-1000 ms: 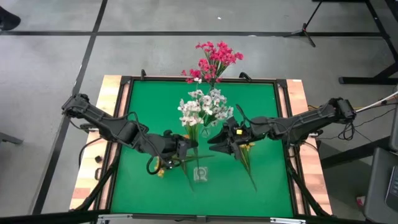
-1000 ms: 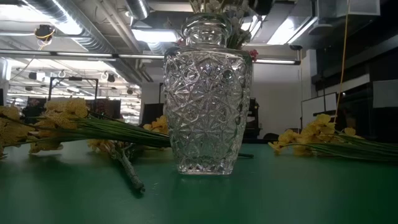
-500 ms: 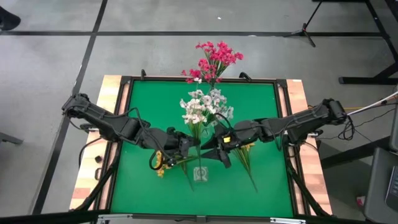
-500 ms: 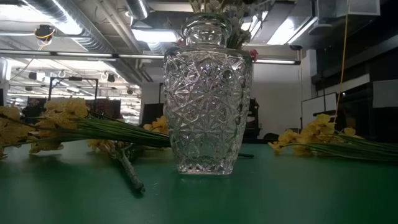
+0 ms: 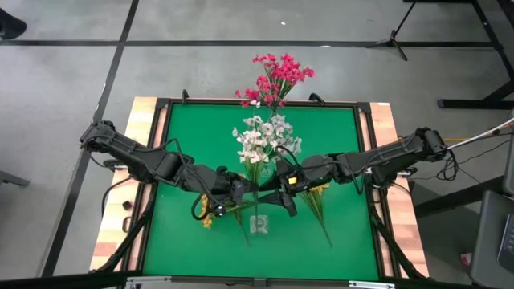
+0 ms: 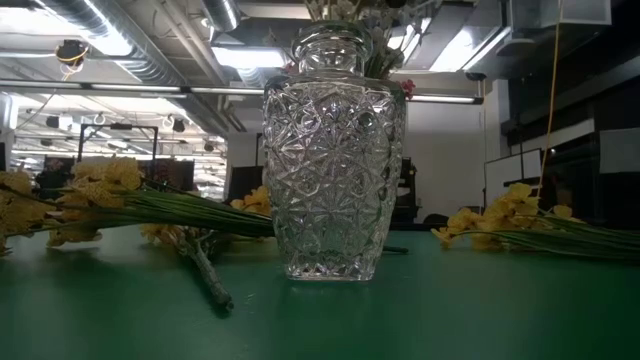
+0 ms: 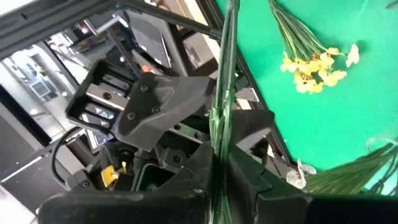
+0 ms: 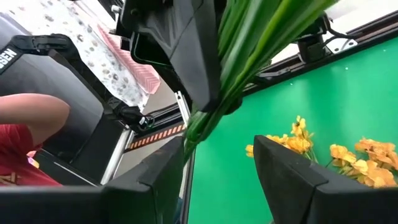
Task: Sort flowers into vase by color
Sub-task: Put the white flowers into the middle transparent vase
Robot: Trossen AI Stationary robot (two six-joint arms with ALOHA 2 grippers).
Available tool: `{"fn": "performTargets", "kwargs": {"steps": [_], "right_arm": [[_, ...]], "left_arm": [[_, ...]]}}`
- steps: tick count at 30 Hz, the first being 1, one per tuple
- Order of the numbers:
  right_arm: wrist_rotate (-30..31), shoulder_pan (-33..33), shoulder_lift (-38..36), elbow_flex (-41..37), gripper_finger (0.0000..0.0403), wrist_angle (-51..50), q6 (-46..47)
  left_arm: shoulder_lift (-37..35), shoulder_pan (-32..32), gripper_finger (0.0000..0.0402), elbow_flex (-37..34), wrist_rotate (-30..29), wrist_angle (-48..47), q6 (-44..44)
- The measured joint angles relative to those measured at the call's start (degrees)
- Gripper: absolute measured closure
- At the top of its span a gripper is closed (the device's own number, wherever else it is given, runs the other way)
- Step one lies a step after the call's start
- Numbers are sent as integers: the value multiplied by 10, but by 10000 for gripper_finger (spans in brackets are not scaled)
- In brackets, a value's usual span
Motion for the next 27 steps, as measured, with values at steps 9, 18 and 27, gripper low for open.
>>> {"fn": "performTargets", "kwargs": {"steps": [9,18,27], "right_arm": [[-5,0,10,0,208,30,0],[0,0,12,0,208,40,-1],[1,0,15,0,208,38,-1]], "left_arm": [[0,5,375,0,10,-2,0],[0,5,375,0,14,-2,0],[13,12,375,0,17,6,0]]}}
